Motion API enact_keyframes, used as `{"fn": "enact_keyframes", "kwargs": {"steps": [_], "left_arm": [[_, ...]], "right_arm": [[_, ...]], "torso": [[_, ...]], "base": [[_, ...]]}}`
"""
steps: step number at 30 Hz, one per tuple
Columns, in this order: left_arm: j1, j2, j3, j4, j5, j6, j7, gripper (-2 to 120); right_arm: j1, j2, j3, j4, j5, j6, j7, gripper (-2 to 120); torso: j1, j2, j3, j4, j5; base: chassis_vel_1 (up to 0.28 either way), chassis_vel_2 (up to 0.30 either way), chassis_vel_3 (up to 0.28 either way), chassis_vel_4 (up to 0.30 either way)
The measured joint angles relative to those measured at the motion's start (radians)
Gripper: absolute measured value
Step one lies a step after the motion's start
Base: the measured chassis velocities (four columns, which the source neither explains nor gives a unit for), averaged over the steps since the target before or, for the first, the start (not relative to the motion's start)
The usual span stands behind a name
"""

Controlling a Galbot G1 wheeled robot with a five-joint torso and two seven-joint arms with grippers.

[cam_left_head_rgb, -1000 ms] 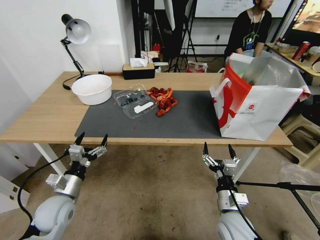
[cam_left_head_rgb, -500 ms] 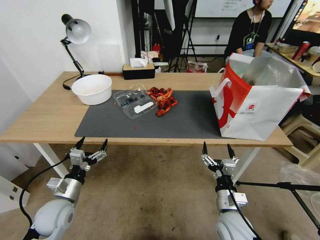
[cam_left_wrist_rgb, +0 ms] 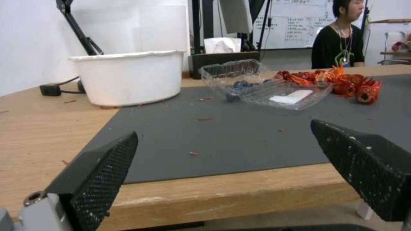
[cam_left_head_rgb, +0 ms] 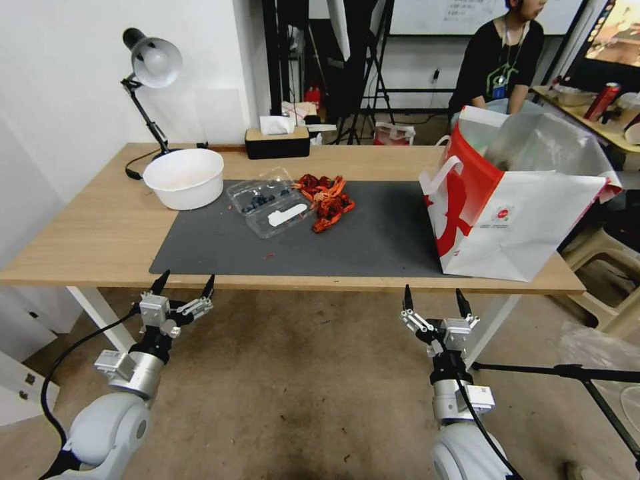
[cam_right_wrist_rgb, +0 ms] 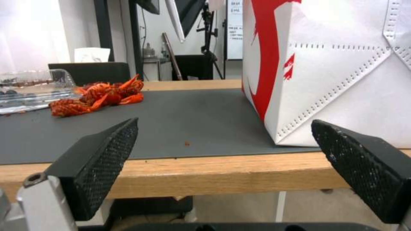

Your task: Pick up the trash from the table and place it into the takeout bag.

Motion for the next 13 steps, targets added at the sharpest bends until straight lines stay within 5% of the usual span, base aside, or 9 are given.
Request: {"fn": "enact_keyframes", "kwargs": {"steps": [13], "left_arm": [[0.0,0.0,0.0,0.0,-0.001,0.001,-0.001,100]], "right_arm": [[0.0,0.0,0.0,0.0,0.0,0.0,0.0,100]], "torso": [[0.0,0.0,0.0,0.0,0.0]], "base": [[0.0,0.0,0.0,0.0]]}}
